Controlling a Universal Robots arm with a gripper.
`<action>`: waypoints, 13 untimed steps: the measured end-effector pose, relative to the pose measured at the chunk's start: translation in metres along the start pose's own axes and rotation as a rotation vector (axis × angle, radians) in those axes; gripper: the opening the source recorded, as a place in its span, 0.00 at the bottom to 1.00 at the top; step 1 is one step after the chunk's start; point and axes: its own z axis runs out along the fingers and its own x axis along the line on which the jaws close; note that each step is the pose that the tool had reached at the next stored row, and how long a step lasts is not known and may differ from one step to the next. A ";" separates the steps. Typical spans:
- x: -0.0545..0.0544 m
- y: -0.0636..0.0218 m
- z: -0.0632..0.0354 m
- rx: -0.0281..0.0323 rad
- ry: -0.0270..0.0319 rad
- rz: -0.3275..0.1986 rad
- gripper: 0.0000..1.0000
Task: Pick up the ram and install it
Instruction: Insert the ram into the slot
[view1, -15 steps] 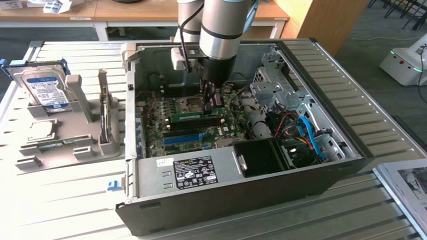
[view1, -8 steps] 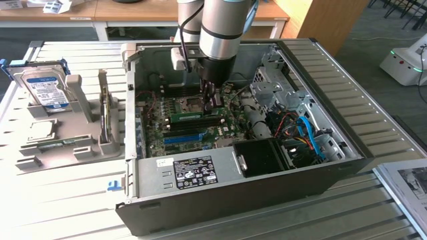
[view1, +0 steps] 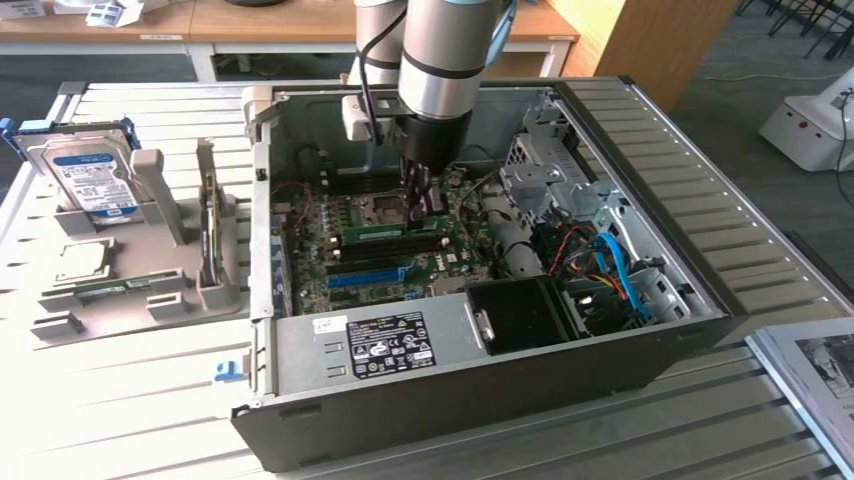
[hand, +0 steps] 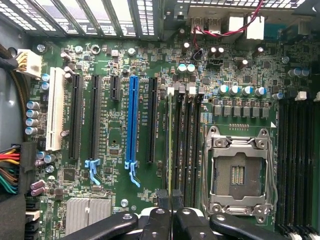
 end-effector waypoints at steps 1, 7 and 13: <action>0.000 0.0000 0.0000 0.0000 0.0000 0.000 0.11; 0.000 0.0000 0.0000 0.0000 -0.0002 0.007 0.11; 0.000 0.0000 0.0001 0.0000 -0.0004 0.011 0.11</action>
